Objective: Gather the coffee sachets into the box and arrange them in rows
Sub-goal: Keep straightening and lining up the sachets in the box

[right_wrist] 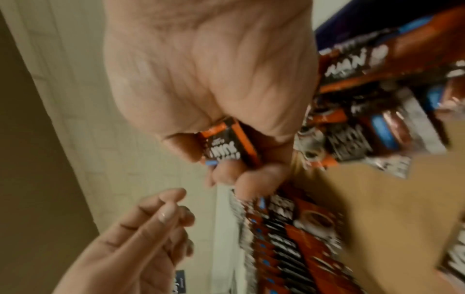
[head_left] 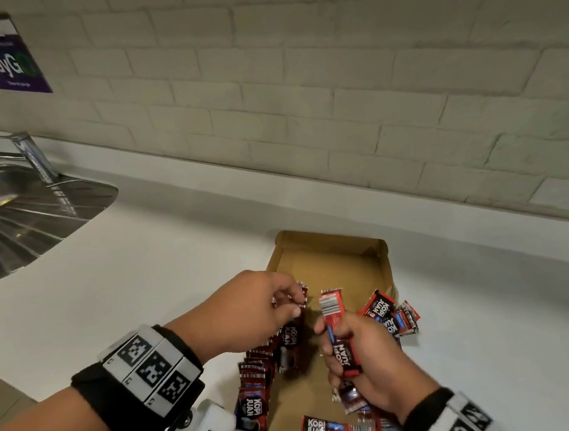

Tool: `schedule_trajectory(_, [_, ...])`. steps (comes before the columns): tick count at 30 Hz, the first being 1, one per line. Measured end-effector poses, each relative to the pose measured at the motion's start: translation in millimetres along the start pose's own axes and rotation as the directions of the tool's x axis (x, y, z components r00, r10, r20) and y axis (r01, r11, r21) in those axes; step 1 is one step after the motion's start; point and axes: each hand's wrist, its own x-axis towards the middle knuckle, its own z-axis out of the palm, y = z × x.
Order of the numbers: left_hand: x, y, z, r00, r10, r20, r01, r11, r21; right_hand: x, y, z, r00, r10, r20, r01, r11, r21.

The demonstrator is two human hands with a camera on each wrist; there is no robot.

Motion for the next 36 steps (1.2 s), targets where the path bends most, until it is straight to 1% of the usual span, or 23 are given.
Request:
schedule_trajectory(2, [1, 11, 0, 0.999, 0.031, -0.018, -0.032, 0.998, -0.050, -18, -18, -6, 0.995, -0.003, 0.098, -0.001, 0.999, 0.032])
schedule_trajectory(4, [3, 21, 0, 0.999, 0.048, -0.007, -0.049, 0.993, -0.105, -34, -29, -11, 0.985, 0.000, 0.175, -0.001, 1.000, 0.006])
schedule_trajectory(6, [5, 29, 1, 0.998, 0.059, 0.012, -0.057, 0.990, -0.132, -46, -35, -14, 0.978, 0.006, 0.208, 0.001, 0.999, -0.033])
schedule_trajectory(7, [6, 33, 1, 0.998, 0.063, 0.014, -0.060, 0.986, -0.155, -50, -36, -15, 0.980, 0.004, 0.200, 0.009, 0.998, -0.061])
schedule_trajectory(8, [6, 36, 0, 0.998, 0.069, 0.008, -0.066, 0.980, -0.185, -54, -37, -16, 0.985, -0.007, 0.171, 0.024, 0.995, -0.096])
schedule_trajectory(10, [7, 39, -1, 0.997, 0.080, -0.021, -0.082, 0.968, -0.237, -58, -36, -17, 0.996, -0.054, 0.074, 0.064, 0.988, -0.140])
schedule_trajectory(12, [8, 40, -1, 0.996, 0.061, -0.068, -0.080, 0.943, -0.322, -61, -37, -20, 0.994, -0.105, -0.030, 0.101, 0.988, -0.119])
schedule_trajectory(14, [9, 40, -4, 0.993, 0.036, -0.113, -0.082, 0.896, -0.436, -62, -39, -24, 0.984, -0.136, -0.114, 0.128, 0.989, -0.069])
schedule_trajectory(15, [10, 40, -6, 0.990, 0.033, -0.139, -0.094, 0.884, -0.459, -62, -42, -26, 0.977, -0.145, -0.155, 0.136, 0.989, -0.064])
schedule_trajectory(17, [8, 44, -10, 0.977, 0.072, -0.199, -0.151, 0.895, -0.420, -61, -47, -29, 0.954, -0.168, -0.250, 0.140, 0.982, -0.126])
schedule_trajectory(19, [3, 51, -11, 0.956, 0.179, -0.234, -0.246, 0.921, -0.303, -59, -52, -32, 0.934, -0.176, -0.310, 0.133, 0.979, -0.155])
schedule_trajectory(20, [0, 56, -9, 0.942, 0.247, -0.226, -0.296, 0.929, -0.220, -58, -54, -31, 0.937, -0.164, -0.307, 0.127, 0.982, -0.137])
schedule_trajectory(22, [-5, 62, 1, 0.920, 0.364, -0.143, -0.376, 0.924, -0.064, -58, -57, -29, 0.955, -0.137, -0.262, 0.117, 0.989, -0.092])
schedule_trajectory(24, [-5, 65, 13, 0.908, 0.416, -0.044, -0.415, 0.909, 0.031, -57, -57, -29, 0.954, -0.164, -0.250, 0.142, 0.984, -0.103])
schedule_trajectory(26, [-5, 64, 17, 0.915, 0.404, 0.016, -0.404, 0.914, 0.035, -55, -56, -31, 0.940, -0.222, -0.259, 0.185, 0.969, -0.161])
schedule_trajectory(27, [-4, 63, 17, 0.921, 0.387, 0.033, -0.387, 0.922, -0.010, -55, -56, -31, 0.934, -0.248, -0.257, 0.206, 0.962, -0.180])
schedule_trajectory(28, [-5, 64, 14, 0.929, 0.369, 0.025, -0.366, 0.927, -0.081, -56, -55, -32, 0.929, -0.268, -0.256, 0.224, 0.956, -0.187])
schedule_trajectory(30, [-4, 65, 9, 0.950, 0.306, -0.065, -0.313, 0.924, -0.222, -58, -56, -32, 0.916, -0.298, -0.267, 0.252, 0.948, -0.195])
schedule_trajectory(32, [0, 65, 5, 0.965, 0.203, -0.165, -0.247, 0.913, -0.324, -62, -57, -31, 0.904, -0.328, -0.275, 0.279, 0.939, -0.203])
schedule_trajectory(33, [3, 65, 5, 0.973, 0.153, -0.173, -0.208, 0.904, -0.373, -63, -57, -29, 0.901, -0.337, -0.272, 0.292, 0.937, -0.192])
schedule_trajectory(34, [4, 67, 5, 0.982, 0.121, -0.146, -0.171, 0.895, -0.412, -66, -59, -27, 0.901, -0.345, -0.264, 0.307, 0.935, -0.175])
schedule_trajectory(36, [6, 70, 9, 0.991, 0.112, -0.076, -0.134, 0.894, -0.429, -74, -63, -22, 0.907, -0.370, -0.200, 0.337, 0.924, -0.179])
